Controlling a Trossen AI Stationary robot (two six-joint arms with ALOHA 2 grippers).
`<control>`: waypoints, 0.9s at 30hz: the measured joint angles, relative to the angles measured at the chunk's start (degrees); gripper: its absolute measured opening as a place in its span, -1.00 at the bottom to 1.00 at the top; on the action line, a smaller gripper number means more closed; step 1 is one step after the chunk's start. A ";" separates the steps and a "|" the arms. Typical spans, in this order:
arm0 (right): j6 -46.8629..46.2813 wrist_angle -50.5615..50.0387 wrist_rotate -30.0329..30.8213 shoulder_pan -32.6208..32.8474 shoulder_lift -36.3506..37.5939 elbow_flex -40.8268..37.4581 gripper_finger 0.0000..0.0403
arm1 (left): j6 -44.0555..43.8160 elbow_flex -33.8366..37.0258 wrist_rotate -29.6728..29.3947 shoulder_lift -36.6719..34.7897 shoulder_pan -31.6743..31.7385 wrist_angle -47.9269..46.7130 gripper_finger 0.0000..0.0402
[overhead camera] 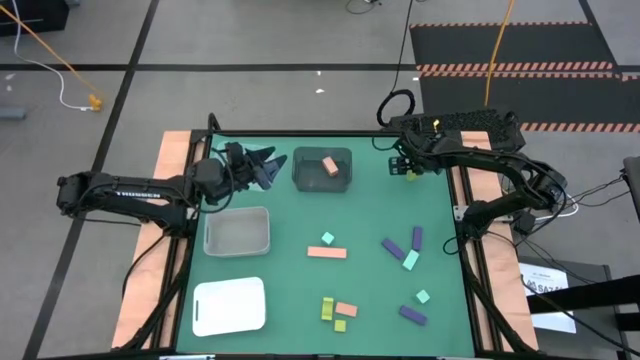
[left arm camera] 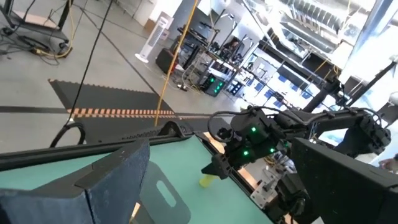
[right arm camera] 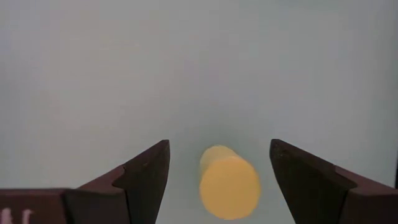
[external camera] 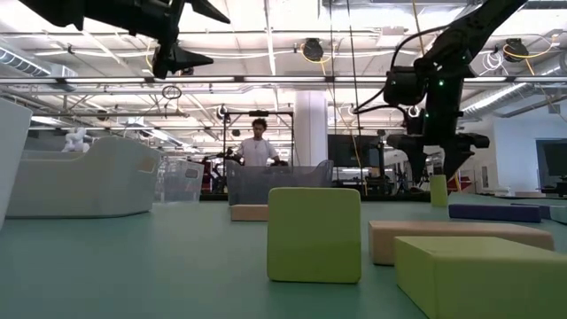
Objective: Sort & place blocks by color
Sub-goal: Put the top right green block into the transparent bin
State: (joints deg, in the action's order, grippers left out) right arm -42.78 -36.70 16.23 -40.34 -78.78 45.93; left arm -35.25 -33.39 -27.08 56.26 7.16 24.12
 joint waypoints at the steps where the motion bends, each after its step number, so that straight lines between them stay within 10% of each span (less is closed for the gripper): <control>1: 0.00 -0.18 0.15 0.00 0.00 -0.04 0.31 | -0.24 0.00 -0.01 0.01 0.02 0.01 0.94; 16: -3.03 12.91 -1.99 -0.02 0.15 -10.29 -0.45 | -7.55 0.00 -0.03 -0.01 0.00 0.11 0.94; 27: -4.70 32.20 -11.01 4.16 4.28 -11.47 -0.45 | -7.69 0.00 -0.40 0.01 0.00 1.32 0.94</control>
State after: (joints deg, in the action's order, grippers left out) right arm -47.48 -4.51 5.22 -36.17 -74.51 34.46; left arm -42.94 -33.39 -27.48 56.27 7.16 25.44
